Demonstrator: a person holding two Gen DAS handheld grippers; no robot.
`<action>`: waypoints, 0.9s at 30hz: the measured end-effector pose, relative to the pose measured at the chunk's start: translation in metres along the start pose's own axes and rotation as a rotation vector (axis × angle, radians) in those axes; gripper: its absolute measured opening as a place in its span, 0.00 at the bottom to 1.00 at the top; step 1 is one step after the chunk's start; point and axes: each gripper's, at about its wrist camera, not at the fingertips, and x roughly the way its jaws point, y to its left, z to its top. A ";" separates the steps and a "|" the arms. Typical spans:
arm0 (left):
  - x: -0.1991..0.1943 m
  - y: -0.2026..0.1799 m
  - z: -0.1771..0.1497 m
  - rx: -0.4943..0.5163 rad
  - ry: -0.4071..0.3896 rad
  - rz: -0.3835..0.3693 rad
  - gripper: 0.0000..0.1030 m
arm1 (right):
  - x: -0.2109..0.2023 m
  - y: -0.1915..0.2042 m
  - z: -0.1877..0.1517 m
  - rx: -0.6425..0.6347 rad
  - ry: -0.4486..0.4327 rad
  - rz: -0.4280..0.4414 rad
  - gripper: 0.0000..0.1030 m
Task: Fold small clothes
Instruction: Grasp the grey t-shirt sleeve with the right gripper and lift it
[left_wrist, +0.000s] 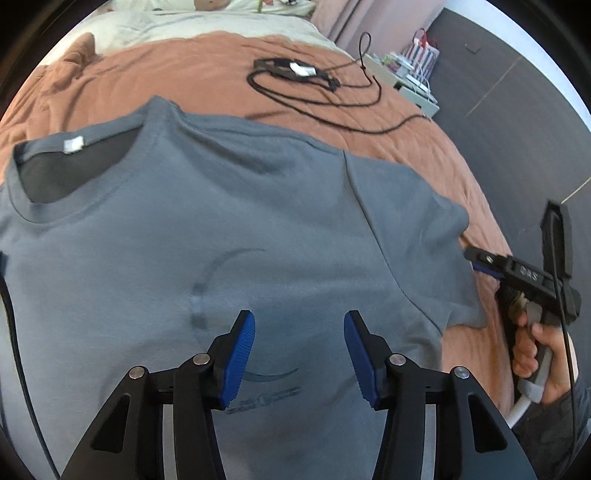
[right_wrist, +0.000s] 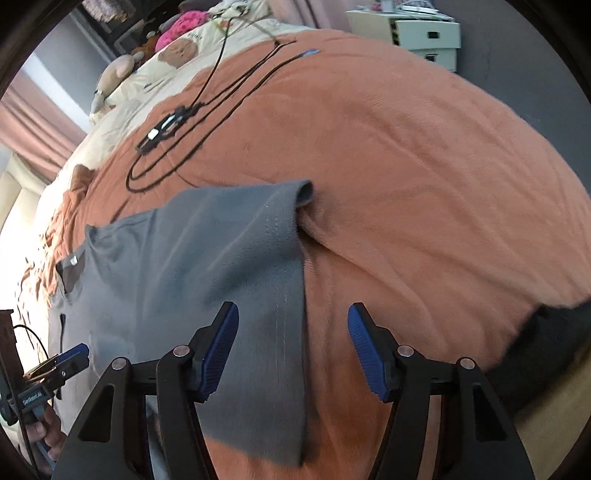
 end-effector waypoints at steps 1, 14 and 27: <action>0.004 -0.001 -0.001 0.004 0.008 0.000 0.51 | 0.006 0.000 0.003 -0.010 0.000 -0.007 0.58; 0.023 -0.007 0.003 0.054 0.014 0.032 0.49 | 0.033 0.009 0.029 -0.093 -0.044 0.042 0.07; 0.037 -0.024 0.015 0.017 -0.006 -0.042 0.28 | -0.029 0.076 0.028 -0.234 -0.106 0.028 0.05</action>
